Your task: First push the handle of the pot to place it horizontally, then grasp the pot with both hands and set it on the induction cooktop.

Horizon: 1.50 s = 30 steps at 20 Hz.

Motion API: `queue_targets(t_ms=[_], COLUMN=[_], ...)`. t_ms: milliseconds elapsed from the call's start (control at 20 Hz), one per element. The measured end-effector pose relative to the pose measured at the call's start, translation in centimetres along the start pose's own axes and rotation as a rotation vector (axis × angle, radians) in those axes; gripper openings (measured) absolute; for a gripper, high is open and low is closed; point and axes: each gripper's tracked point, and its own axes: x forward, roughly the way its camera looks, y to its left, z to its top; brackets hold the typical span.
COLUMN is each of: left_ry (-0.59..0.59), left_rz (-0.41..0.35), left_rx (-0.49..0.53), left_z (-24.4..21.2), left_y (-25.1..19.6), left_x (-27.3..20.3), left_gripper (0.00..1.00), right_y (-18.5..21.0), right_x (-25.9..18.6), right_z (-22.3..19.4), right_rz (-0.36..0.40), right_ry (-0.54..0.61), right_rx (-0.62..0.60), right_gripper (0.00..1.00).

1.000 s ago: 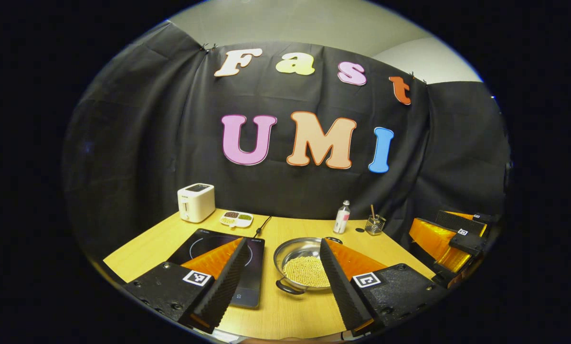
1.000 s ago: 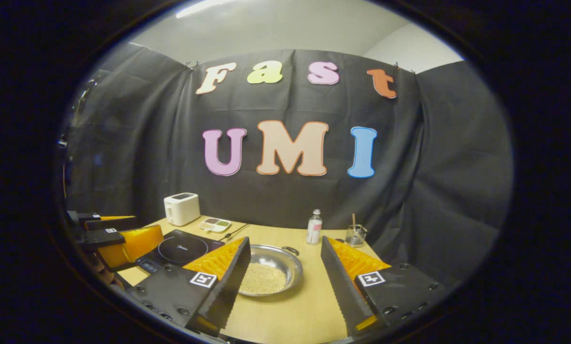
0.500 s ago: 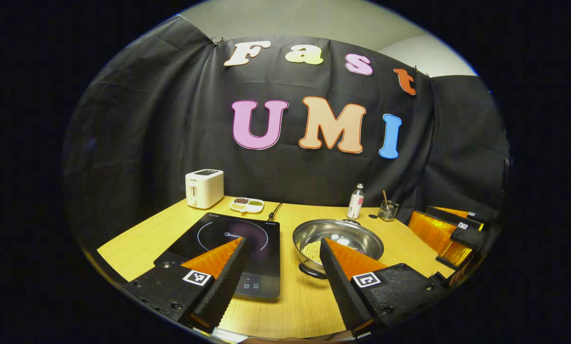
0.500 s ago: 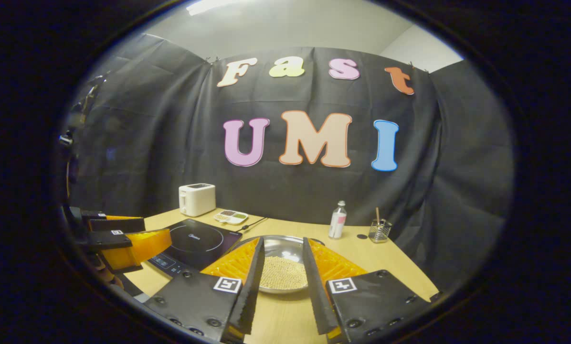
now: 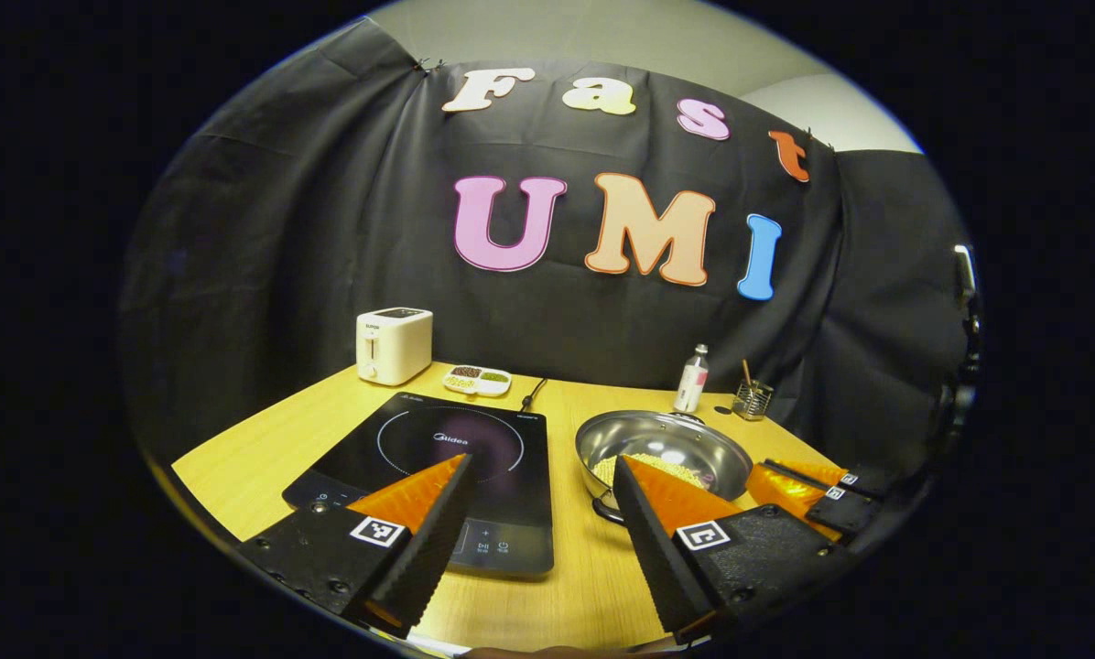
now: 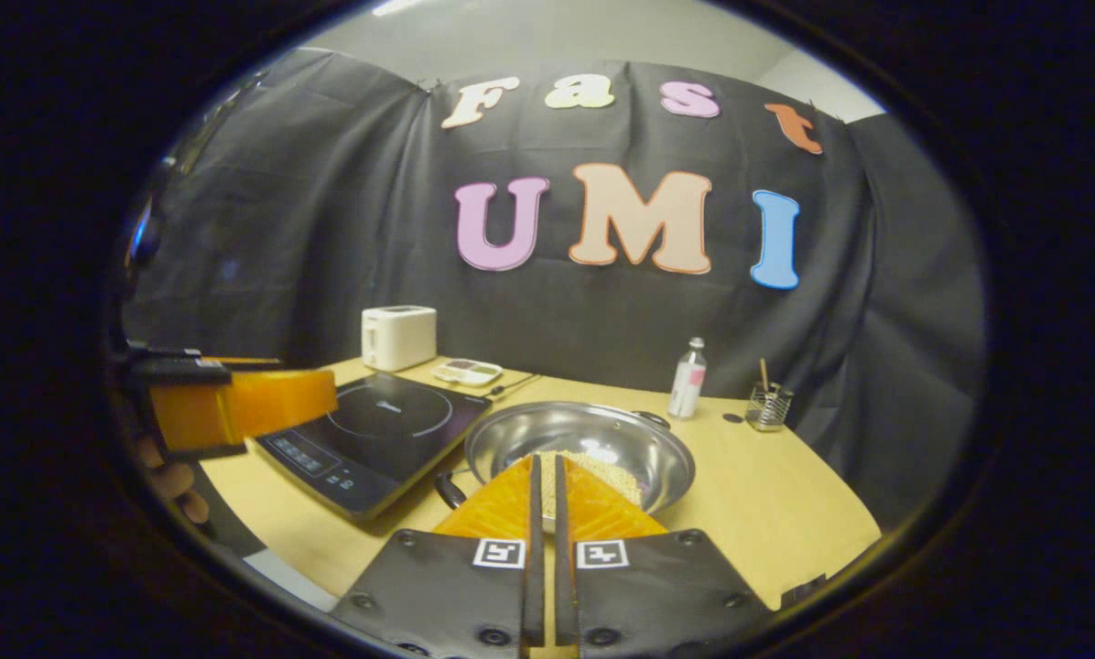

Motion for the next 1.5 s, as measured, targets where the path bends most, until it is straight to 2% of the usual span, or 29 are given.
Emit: queue_targets(t_ms=[100, 250, 550, 700, 850, 950, 1050, 1200, 1350, 1500], left_ry=[0.006, 0.022, 0.001, 0.002, -0.002, -0.005, -0.003, 0.009, 0.002, 0.020], left_rz=[0.005, 0.002, 0.028, 0.045, 0.047, 0.048, 0.046, 0.013, 0.026, 0.030], left_rx=[0.004, -0.001, 0.009, 0.011, 0.009, 0.014, 0.015, -0.005, -0.004, -0.018], left_z=[-0.3, -0.6, -0.1, -0.1, -0.1, 0.0, 0.0, 0.0, 0.1, -0.2], left_y=[0.5, 0.7, 2.1, 2.9, 3.2, 3.3, 3.3, 3.0, 3.1, 3.3], left_x=[0.3, 0.6, 1.0, 1.2, 1.3, 1.4, 1.4, 1.2, 1.3, 1.3], left_gripper=[0.92, 0.93, 0.92, 0.92, 0.92, 0.92, 0.92, 0.92, 0.92, 0.92], right_y=[1.4, 2.0, 4.0, 4.4, 5.3, 5.7, 6.1, 7.0, 7.3, 8.1], right_x=[0.5, 1.5, 3.6, 4.6, 5.1, 5.6, 6.3, 7.3, 8.6, 9.7], right_z=[-1.7, -3.6, -7.1, -7.6, -7.6, -7.4, -7.2, -7.2, -6.9, -6.9], right_rz=[0.030, 0.038, 0.056, 0.057, 0.067, 0.062, 0.056, 0.039, 0.011, 0.004], right_ry=[0.038, 0.079, 0.148, 0.157, 0.166, 0.163, 0.164, 0.168, 0.161, 0.166], right_rx=[0.023, 0.036, -0.010, -0.013, 0.022, 0.041, 0.070, 0.107, 0.125, 0.152], right_gripper=[0.05, 0.07, 0.05, 0.08, 0.02, 0.02, 0.05, 0.03, 0.05, 0.00])
